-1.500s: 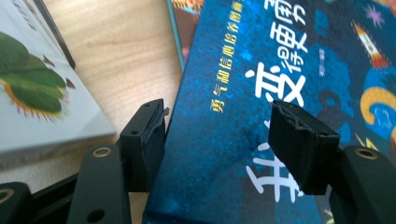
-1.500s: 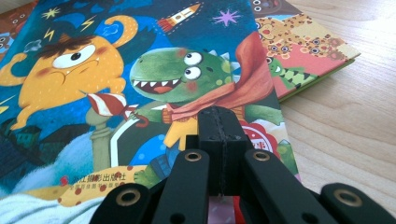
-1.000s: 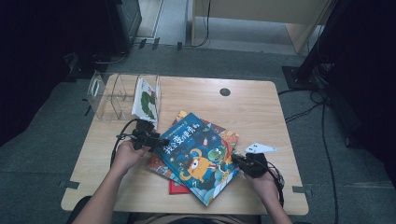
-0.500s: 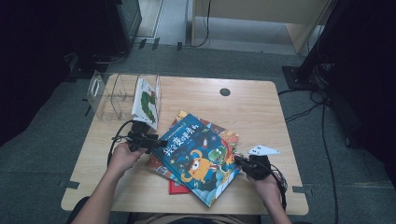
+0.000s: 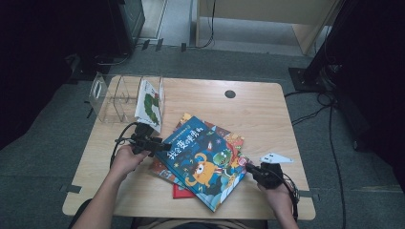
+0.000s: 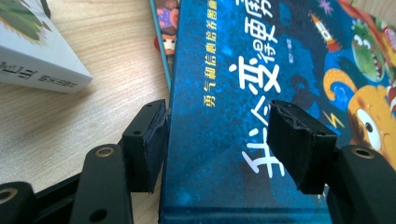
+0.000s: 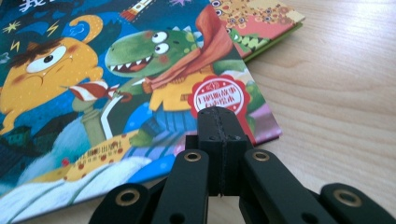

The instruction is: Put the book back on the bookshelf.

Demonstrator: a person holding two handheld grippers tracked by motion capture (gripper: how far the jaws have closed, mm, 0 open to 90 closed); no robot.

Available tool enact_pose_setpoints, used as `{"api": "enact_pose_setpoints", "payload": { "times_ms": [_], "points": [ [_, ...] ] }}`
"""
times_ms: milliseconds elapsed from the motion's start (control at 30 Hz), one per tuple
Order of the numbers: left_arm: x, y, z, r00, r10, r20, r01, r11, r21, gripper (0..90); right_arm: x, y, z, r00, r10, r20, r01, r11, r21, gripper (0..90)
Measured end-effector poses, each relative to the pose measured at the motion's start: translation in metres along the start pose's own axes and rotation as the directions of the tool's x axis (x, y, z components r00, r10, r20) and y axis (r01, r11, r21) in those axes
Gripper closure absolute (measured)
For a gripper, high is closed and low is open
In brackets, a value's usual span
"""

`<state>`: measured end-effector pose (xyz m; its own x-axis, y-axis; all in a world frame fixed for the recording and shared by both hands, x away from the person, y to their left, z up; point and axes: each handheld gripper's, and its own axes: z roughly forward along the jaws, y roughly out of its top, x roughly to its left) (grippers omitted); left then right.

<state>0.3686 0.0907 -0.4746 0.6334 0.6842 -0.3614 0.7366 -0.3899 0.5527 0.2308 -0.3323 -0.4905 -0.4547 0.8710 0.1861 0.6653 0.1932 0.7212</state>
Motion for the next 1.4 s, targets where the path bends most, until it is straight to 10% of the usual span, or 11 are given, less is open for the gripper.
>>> {"api": "enact_pose_setpoints", "payload": {
  "times_ms": [1400],
  "points": [
    [-0.002,-0.019,-0.017,0.9991,-0.040,0.017,0.040,0.9991,-0.011,25.2,-0.022,0.022,0.021,1.0000,0.006,0.006,-0.006,1.000,0.015,90.0]
  ]
}}
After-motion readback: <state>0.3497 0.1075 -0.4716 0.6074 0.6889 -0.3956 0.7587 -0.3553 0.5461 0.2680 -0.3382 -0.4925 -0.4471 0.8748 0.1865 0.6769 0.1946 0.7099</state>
